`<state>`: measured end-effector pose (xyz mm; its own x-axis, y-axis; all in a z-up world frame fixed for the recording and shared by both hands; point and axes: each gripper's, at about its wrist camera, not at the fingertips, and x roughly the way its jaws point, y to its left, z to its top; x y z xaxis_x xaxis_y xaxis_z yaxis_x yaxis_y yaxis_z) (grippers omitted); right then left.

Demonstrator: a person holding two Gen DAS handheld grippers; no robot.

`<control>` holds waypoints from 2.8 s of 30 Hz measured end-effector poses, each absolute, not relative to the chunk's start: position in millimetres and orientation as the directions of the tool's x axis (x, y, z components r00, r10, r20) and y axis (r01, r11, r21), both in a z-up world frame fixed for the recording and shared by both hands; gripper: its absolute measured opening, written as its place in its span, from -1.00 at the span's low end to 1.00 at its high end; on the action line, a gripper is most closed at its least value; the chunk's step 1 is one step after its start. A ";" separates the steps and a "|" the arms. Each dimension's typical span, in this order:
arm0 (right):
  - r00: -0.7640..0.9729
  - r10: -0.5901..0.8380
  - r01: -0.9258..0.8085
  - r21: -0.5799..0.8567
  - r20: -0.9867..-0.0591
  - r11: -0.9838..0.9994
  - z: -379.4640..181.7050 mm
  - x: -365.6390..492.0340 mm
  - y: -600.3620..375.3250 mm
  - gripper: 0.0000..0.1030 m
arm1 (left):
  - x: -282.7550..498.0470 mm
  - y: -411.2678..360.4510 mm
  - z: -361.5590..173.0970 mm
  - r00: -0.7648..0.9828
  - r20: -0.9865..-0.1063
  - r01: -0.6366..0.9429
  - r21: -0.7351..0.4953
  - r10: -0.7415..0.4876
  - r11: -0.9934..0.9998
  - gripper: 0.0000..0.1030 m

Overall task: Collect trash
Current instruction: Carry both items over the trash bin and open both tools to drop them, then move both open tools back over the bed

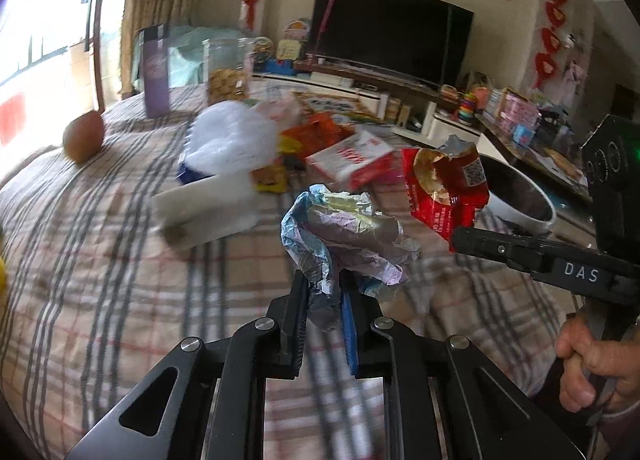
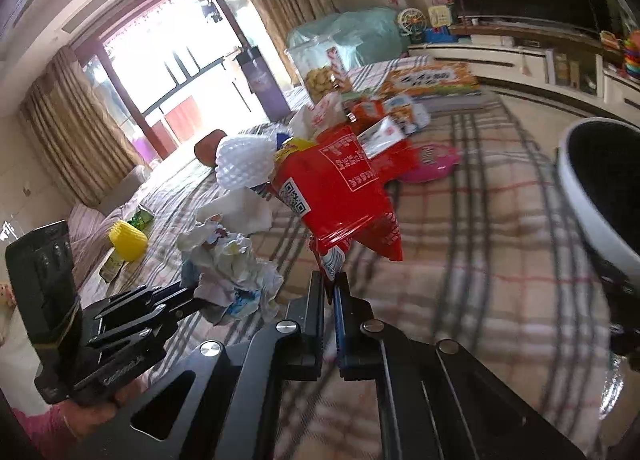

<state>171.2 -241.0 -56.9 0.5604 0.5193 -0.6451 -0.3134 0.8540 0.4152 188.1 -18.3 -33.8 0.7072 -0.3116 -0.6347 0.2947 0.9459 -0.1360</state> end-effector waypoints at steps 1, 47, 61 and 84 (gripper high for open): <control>0.567 0.513 -0.307 0.413 -0.644 0.857 -55.1 169.0 -246.4 -0.92 | 189.6 -22.0 -32.4 0.706 -0.634 0.301 -0.134 -0.316 0.944 -0.73; 0.675 0.294 0.005 0.403 -0.676 0.915 -50.6 172.6 -417.0 -0.92 | 315.8 -207.3 -32.1 0.588 -0.654 0.515 -0.150 -0.475 0.844 -0.71; 0.660 0.283 0.050 0.416 -0.697 0.908 -60.2 194.9 -445.4 -0.92 | 357.2 -255.6 -40.9 0.541 -0.692 0.542 -0.147 -0.478 0.827 -0.69; 0.730 0.199 0.089 0.379 -0.654 0.921 -42.0 176.4 -435.5 0.60 | 313.1 -204.7 -44.1 0.593 -0.668 0.466 -0.170 -0.449 0.868 0.24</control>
